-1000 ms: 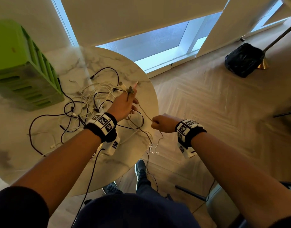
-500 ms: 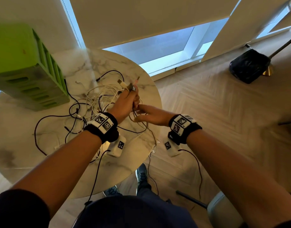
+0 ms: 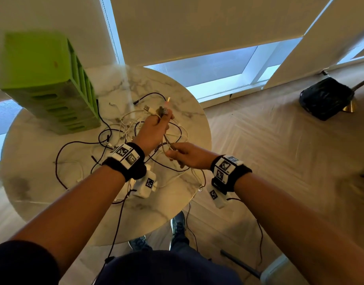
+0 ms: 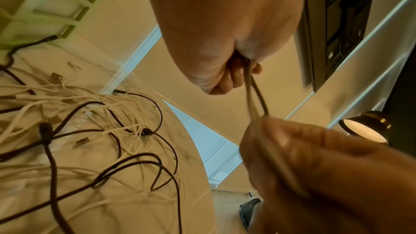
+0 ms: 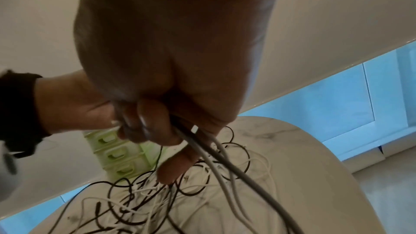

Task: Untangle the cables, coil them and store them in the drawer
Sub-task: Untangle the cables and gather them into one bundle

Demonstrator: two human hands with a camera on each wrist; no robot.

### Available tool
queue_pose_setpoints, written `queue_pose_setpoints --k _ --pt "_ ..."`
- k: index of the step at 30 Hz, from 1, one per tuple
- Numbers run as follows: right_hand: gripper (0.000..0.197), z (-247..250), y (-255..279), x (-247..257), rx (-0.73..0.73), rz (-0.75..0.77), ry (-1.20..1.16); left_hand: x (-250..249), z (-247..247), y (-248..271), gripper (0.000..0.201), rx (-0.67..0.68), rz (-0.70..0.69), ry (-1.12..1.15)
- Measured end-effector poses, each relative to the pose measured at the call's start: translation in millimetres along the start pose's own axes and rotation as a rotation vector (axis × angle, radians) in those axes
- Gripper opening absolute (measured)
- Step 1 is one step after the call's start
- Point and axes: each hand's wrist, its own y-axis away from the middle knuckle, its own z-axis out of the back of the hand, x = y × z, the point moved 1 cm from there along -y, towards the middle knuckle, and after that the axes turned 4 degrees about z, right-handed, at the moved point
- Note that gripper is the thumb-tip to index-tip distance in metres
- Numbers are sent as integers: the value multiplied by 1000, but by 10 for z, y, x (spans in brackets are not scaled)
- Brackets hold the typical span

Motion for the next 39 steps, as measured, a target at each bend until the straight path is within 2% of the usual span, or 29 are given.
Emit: queue_pose_setpoints --k 3,6,9,11,12,15,17,20,22,25,27,29,31,33,35,37,39 --pt "31 89 5 -59 45 -49 146 6 -21 22 28 -43 24 65" --pt "34 77 9 14 96 -83 14 48 -71 56 22 11 39 128" --pt "29 -21 -23 107 91 3 117 52 -66 65 22 23 25 98" --pt "26 -45 -29 72 87 6 164 33 -24 65 13 -12 7 160" --pt "24 -39 -20 50 106 -22 167 36 15 65 13 -45 -3 183" --pt "22 -11 38 41 188 -113 147 91 108 72 29 -105 -57 120" --pt "22 -3 32 60 191 -133 106 142 132 73 24 -108 -90 91" --pt "20 -65 -26 112 191 -103 -14 208 135 62 19 -149 -59 113" --pt "24 -122 -83 122 192 -33 100 225 137 59 21 -158 -34 96" --pt "14 -210 -170 87 231 -17 192 205 170 63 25 -147 -40 67" --pt "10 -212 -217 69 191 -35 134 197 205 68 26 -146 -52 51" --pt "15 -196 -250 67 126 -64 -43 201 239 80 27 -150 -54 52" --pt "24 -186 -261 107 87 -67 -102 215 279 78 28 -163 -48 55" --pt "34 -151 -277 97 9 14 63 230 334 71 29 -195 -31 58" --pt "29 -75 -309 14 -121 98 225 236 385 75 37 -204 -21 96" --pt "24 17 -341 -38 -264 110 232 237 411 75 55 -204 15 173" --pt "22 63 -375 -17 -371 108 181 199 396 69 62 -199 80 225"
